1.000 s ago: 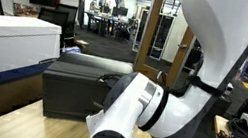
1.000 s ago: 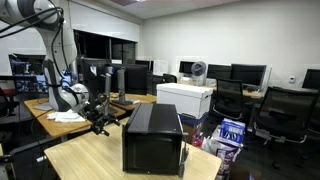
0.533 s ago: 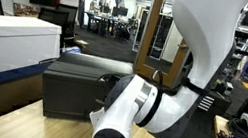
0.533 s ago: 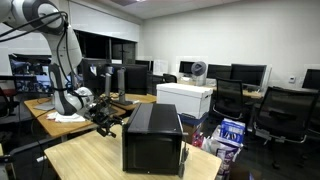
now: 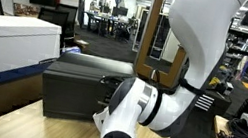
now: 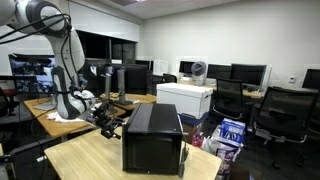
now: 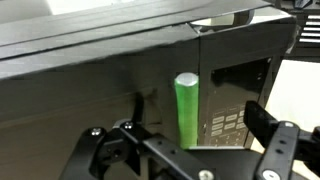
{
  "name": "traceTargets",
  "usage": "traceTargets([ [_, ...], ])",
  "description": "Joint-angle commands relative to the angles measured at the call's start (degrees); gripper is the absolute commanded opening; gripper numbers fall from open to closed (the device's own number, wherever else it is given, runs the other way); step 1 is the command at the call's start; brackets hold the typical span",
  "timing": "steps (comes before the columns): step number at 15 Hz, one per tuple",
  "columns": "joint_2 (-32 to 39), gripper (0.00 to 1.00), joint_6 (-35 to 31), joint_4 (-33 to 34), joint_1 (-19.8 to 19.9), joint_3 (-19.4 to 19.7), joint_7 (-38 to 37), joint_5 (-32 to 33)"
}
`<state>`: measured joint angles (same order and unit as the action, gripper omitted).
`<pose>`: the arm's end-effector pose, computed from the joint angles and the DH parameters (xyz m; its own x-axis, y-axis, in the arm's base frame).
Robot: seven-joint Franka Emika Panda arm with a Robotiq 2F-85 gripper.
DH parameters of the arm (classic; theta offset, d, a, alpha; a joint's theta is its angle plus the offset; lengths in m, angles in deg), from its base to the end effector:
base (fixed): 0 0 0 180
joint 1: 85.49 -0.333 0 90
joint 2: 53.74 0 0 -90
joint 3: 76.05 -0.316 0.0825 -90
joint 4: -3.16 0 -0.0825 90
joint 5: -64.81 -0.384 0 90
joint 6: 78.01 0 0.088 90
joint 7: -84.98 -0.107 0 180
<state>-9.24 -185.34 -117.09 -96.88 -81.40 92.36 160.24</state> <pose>0.4963 0.0764 0.0386 0.0070 0.3581 -0.9337 0.9145 0.3754 0.1509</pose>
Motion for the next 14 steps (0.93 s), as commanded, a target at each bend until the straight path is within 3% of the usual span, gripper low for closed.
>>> traceTargets([
  [1, -0.1, 1.0, 2.2, -0.6, 0.3, -0.7, 2.6, 1.7],
  [7, 0.2, 1.0, 3.5, -2.3, -0.6, -0.2, 8.0, 8.7],
  [14, 1.5, 1.0, 8.2, -3.5, -1.2, -0.5, 9.1, 11.6],
])
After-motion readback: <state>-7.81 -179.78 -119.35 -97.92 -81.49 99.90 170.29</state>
